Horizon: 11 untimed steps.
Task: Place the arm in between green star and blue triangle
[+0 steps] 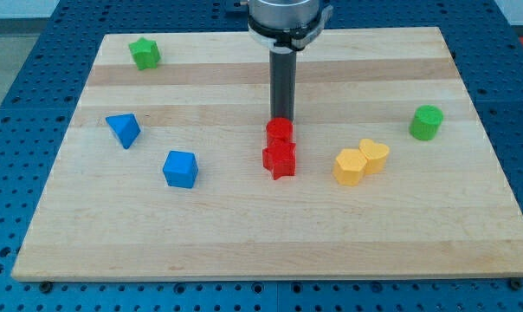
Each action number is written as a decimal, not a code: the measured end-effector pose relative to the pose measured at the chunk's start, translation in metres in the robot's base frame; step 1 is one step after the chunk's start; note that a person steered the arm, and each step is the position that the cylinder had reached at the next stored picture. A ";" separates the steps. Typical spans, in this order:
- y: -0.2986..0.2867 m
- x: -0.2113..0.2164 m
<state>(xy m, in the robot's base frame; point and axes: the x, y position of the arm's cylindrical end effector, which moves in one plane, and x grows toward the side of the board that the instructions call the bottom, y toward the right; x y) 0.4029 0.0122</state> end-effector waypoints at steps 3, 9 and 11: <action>-0.008 -0.037; -0.148 -0.169; -0.187 -0.061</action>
